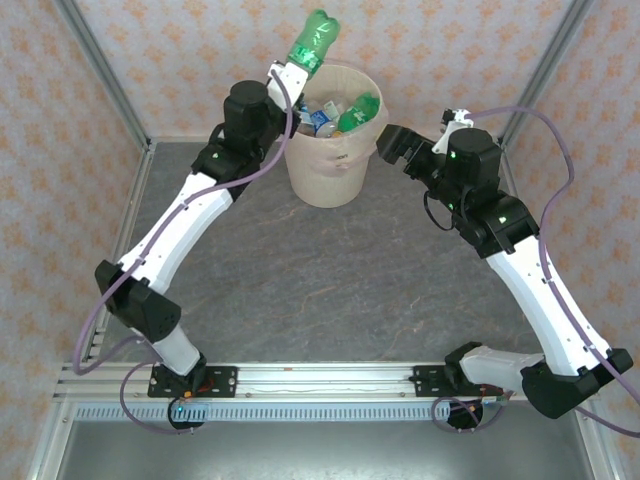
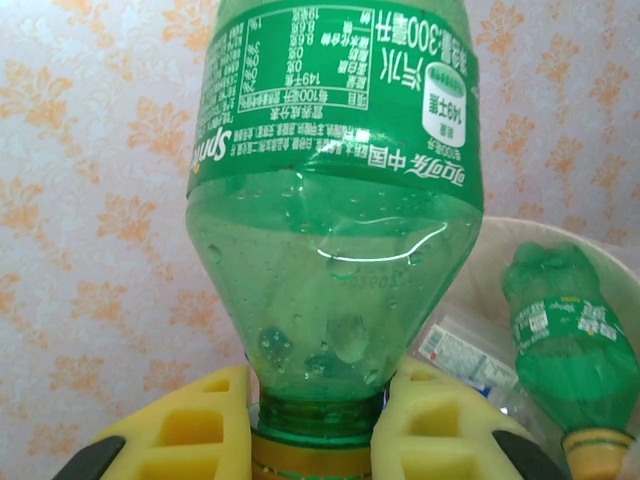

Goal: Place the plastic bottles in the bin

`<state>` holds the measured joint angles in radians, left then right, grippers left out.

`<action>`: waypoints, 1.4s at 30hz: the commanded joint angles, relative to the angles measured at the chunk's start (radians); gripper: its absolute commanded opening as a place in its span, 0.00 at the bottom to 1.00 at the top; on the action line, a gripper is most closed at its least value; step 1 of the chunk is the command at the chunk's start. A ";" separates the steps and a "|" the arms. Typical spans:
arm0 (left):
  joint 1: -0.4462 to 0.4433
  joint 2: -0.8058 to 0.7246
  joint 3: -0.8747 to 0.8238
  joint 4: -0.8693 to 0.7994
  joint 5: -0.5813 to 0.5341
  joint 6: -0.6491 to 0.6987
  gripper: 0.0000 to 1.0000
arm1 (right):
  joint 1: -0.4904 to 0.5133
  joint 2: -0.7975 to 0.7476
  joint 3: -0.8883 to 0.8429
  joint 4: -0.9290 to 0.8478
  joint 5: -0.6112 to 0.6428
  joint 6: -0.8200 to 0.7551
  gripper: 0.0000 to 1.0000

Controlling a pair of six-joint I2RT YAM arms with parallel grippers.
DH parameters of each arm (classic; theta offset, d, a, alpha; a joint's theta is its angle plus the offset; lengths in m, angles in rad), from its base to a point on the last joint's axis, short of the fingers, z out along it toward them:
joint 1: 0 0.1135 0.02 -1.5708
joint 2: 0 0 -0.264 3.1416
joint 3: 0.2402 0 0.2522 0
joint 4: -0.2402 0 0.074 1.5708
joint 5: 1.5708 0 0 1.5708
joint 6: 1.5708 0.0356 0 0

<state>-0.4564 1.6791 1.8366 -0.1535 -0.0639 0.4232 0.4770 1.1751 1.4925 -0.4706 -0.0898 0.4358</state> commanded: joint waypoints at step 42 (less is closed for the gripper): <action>-0.017 0.296 0.284 0.058 -0.209 0.241 0.65 | 0.002 0.149 0.115 -0.017 0.010 0.037 1.00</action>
<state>-0.4816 2.0354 2.1139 -0.1154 -0.2737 0.7074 0.4770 1.3212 1.5845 -0.5224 -0.0750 0.4717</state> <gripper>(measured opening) 0.644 0.997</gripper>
